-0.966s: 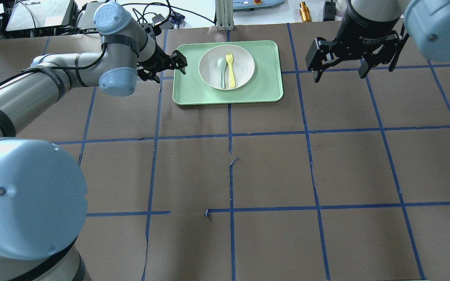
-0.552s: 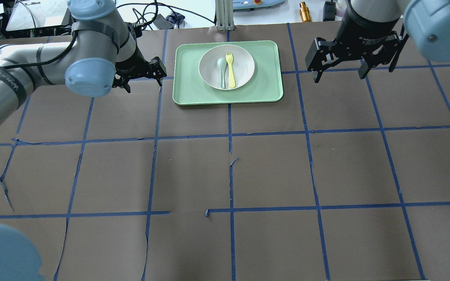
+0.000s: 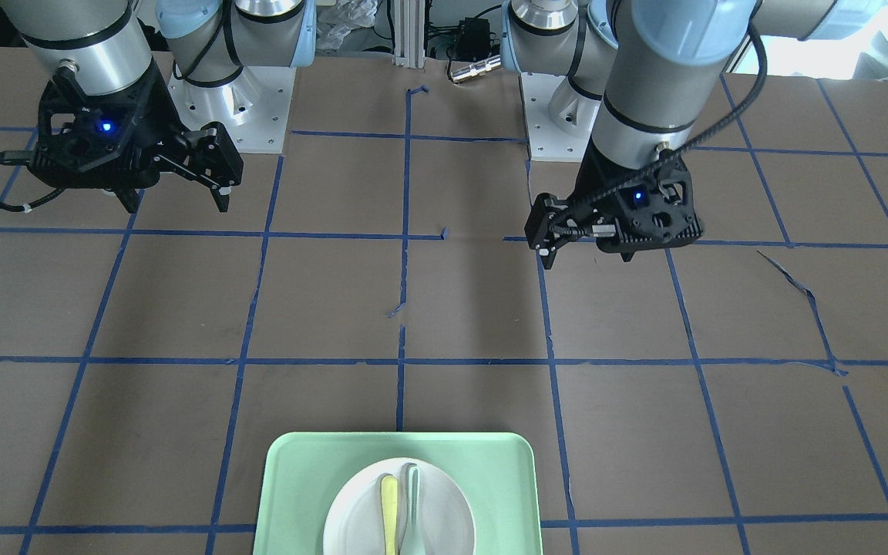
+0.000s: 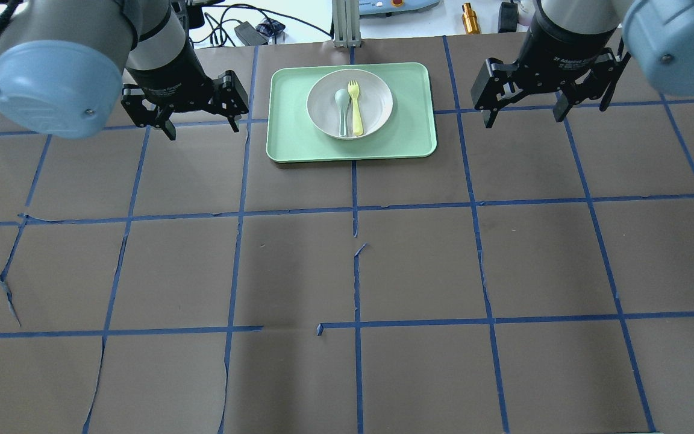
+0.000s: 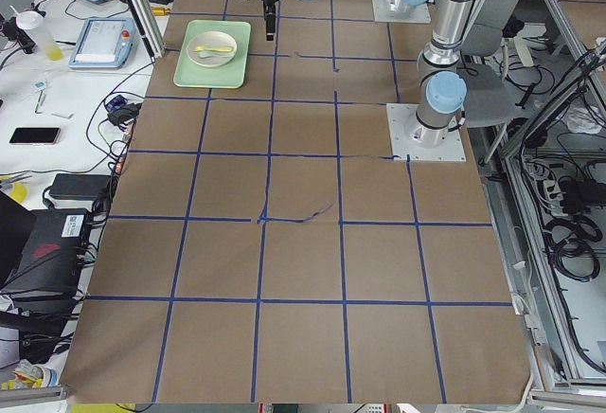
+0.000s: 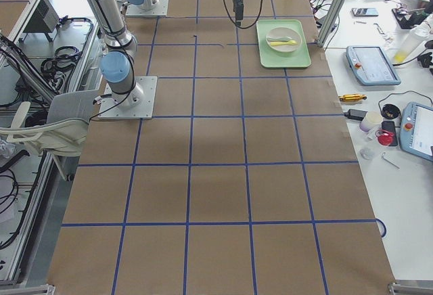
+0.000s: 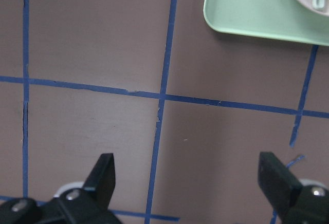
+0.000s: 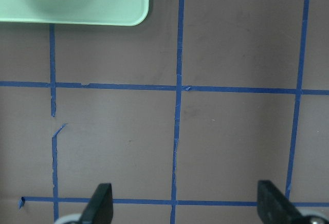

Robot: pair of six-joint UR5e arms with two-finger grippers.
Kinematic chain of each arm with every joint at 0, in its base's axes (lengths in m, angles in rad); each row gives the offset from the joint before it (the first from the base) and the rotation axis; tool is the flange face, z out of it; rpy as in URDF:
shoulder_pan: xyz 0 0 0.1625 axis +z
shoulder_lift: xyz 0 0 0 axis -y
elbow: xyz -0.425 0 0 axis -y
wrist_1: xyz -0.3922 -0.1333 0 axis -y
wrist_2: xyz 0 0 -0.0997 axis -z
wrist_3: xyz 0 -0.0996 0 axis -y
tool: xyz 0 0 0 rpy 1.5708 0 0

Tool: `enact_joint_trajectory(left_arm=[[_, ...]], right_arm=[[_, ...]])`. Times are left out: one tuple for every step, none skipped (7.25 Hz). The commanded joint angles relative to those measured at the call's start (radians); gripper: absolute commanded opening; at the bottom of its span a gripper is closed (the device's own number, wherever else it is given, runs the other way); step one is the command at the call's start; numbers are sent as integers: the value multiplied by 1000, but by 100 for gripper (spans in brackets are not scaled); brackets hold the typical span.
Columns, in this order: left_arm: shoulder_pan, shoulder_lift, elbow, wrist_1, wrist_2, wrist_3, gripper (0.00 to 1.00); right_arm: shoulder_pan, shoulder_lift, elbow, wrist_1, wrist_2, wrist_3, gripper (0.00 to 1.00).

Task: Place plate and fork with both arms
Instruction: 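Raise the left gripper and draw it back from the tray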

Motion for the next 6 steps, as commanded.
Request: enact_joint_trajectory(left_arm=[[8,35,14,-35,-78,7,100],[2,40,4,-38,-86,35,100],[0,40,1,-35,-35,35,100],[0,40,1,-33,-7,35,100],[0,37,-2,-35,-8,33,100],[0,39,-2,-35,-13,33,100]], right_arm=[[0,0,-2,0,0,0,100],[0,0,0,0,0,0,100],[0,0,-2,0,0,0,100],[0,1,0,0,-7,-2,100],[2,17,0,-41,-9,1,100],[9,59,0,-139,-11,3,100]])
